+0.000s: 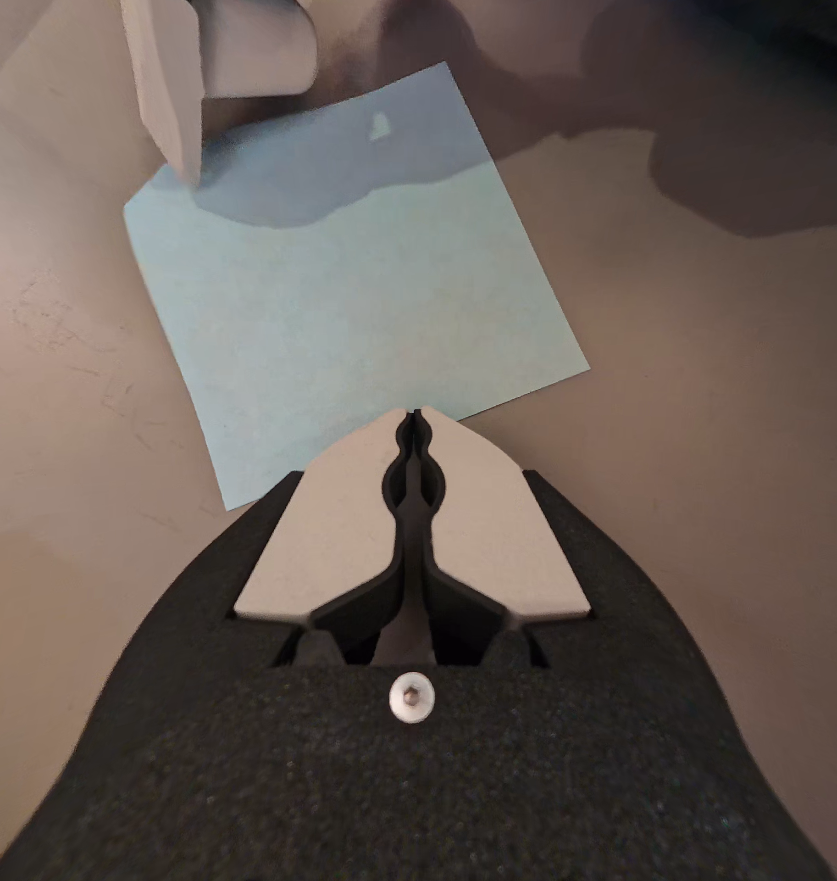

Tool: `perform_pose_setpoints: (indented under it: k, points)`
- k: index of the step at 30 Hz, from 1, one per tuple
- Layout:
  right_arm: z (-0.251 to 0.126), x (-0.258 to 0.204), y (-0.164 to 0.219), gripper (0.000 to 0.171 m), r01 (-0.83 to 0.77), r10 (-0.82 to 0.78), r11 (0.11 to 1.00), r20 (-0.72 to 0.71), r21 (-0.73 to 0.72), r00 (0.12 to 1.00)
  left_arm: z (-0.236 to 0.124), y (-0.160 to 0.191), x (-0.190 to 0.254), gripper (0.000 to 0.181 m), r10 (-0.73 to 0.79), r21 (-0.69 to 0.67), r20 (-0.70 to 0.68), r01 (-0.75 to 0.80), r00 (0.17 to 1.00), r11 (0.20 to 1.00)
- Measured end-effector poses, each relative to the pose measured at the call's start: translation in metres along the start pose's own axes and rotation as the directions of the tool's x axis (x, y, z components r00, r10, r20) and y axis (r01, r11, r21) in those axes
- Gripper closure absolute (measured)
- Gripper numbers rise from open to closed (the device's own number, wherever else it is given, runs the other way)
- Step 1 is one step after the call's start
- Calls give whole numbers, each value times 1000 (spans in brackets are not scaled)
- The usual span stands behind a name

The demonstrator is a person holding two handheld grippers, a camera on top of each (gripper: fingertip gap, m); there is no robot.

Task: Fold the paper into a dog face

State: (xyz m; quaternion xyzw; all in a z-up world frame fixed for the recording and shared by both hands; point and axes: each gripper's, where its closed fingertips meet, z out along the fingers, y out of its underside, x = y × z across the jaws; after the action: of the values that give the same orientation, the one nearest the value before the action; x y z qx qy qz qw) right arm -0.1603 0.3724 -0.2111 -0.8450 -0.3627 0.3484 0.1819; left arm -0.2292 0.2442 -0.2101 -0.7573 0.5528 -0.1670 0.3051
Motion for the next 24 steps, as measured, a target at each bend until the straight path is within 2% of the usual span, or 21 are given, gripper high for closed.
perform_pose_setpoints:
  k: [4,9,15,19,21,22,24]
  points:
    - [2,-16,-13,152,-83,74,995,155,48,985,0,0,0,181,0,3,-3,0,1000,1000]
    - [-16,-41,-38,163,-176,104,972,386,157,917,-1,1,0,181,1,7,-11,-1,1000,1000]
    - [-8,-47,-24,155,-142,124,990,396,15,910,-1,1,0,181,11,7,-18,-11,1000,1000]
    - [-8,-46,-47,158,-142,105,988,426,56,899,-1,1,0,181,12,6,-17,-12,1000,1000]
    - [-5,-47,-48,162,-114,90,993,421,32,903,-1,1,1,181,13,4,-17,-13,1000,1000]
    - [-4,-48,-48,170,-94,78,995,421,18,904,-1,1,1,181,13,4,-18,-13,1000,1000]
    - [-4,-47,-51,171,-76,57,997,411,30,910,-1,1,1,181,11,4,-19,-11,1000,1000]
